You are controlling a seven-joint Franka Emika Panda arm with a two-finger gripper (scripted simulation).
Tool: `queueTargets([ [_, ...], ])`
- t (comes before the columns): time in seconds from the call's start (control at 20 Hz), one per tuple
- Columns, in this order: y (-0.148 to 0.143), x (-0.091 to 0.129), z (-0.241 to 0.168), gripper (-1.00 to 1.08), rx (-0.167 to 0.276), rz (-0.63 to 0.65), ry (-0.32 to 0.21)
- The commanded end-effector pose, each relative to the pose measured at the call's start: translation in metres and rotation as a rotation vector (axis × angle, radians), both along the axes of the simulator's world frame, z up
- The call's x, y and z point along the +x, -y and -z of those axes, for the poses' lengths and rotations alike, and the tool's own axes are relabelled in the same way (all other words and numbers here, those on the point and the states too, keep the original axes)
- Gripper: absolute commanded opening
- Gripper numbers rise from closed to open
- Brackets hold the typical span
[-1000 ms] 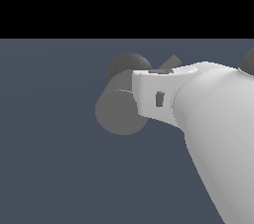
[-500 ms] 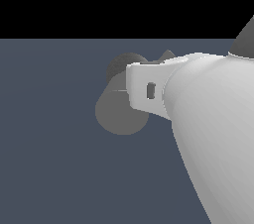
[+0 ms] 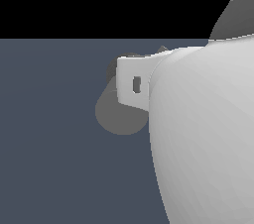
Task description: Turn on the faucet by rotating a designated handle.
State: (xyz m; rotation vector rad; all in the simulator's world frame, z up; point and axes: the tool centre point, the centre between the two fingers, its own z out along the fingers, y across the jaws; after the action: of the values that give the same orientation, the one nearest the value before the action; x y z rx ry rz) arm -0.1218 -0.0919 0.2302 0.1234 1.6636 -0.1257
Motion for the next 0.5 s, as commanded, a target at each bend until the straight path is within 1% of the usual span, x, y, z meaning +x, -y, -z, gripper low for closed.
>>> queueTargets([
  [0.0, -0.031, 0.009, -0.031, -1.0, -0.009, -0.056, 0.07],
  [0.45, -0.057, 0.012, -0.051, -1.0, -0.012, -0.068, 0.092],
])
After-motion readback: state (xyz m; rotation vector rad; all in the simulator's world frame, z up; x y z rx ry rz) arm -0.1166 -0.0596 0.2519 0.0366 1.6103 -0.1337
